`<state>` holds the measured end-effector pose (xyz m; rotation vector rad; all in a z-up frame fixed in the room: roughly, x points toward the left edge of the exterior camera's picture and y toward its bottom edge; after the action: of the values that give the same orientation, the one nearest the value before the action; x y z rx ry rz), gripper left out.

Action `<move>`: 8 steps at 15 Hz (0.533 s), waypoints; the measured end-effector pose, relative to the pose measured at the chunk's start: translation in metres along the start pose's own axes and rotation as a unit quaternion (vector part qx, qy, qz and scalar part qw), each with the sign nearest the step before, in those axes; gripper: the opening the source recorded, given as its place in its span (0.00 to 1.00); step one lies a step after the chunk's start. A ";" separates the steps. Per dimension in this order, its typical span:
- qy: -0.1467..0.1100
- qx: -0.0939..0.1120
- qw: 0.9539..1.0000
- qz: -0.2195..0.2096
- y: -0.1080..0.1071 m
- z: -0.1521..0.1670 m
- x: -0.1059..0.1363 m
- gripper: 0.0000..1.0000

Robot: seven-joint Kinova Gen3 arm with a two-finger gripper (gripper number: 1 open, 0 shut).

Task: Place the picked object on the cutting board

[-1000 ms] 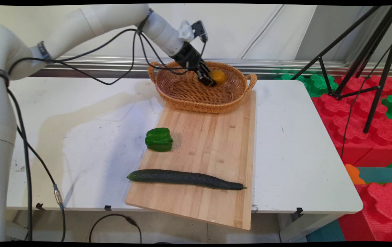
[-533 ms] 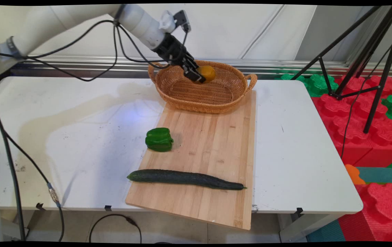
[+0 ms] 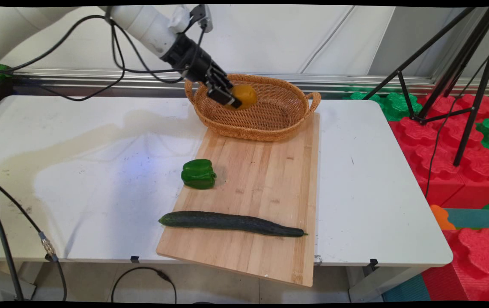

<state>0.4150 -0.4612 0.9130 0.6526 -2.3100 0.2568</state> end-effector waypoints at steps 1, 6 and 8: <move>-0.001 -0.009 1.000 0.002 0.008 -0.004 -0.002 0.00; -0.011 -0.052 0.998 0.015 0.050 -0.011 -0.013 0.00; -0.017 -0.063 0.998 0.020 0.065 -0.006 -0.019 0.00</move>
<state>0.3964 -0.3968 0.9047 0.5510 -2.3523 0.1173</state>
